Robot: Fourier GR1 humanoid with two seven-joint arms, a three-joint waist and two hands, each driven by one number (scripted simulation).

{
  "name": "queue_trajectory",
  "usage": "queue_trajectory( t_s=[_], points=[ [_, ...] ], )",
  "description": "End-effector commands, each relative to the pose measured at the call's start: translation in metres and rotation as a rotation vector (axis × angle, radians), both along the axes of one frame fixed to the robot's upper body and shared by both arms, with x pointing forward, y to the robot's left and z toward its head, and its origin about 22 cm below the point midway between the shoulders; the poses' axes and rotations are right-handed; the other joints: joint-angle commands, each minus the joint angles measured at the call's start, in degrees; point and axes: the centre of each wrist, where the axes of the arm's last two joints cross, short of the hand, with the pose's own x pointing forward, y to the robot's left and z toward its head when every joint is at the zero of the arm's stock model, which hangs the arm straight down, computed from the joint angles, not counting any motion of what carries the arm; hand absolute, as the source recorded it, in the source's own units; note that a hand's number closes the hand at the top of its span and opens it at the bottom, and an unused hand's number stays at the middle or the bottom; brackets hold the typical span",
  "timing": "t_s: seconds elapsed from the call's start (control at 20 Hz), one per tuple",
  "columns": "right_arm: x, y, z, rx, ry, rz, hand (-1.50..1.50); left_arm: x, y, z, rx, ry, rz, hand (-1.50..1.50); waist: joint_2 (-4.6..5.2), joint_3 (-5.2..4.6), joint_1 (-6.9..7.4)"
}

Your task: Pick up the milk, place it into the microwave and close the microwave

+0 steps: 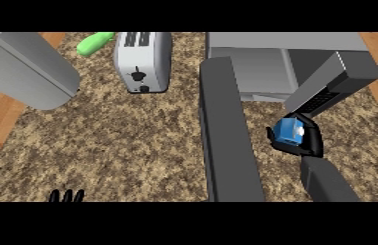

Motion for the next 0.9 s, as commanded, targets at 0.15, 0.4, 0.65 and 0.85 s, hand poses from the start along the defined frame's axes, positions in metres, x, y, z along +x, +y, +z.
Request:
queue_trajectory(
  t_s=[0.15,0.4,0.65,0.85],
  points=[
    [0.013,0.019,0.004,0.026,-0.124,0.010,1.50,0.002,0.008,-0.007,0.007,0.000,0.004,-1.50,0.00,-0.01,0.04],
    [0.005,0.014,-0.001,0.039,-0.143,0.019,1.50,-0.005,0.009,-0.006,-0.005,0.021,0.006,-1.50,-0.23,-0.06,-0.41],
    [0.002,0.022,-0.001,0.043,-0.148,0.068,1.50,-0.010,0.002,0.013,0.009,0.018,0.019,-1.50,-0.80,-0.17,-1.75],
    [-0.004,0.016,0.004,0.008,-0.155,0.037,1.50,-0.026,0.015,0.001,-0.011,0.017,0.003,-1.50,-1.01,-0.24,-2.02]
  ],
)
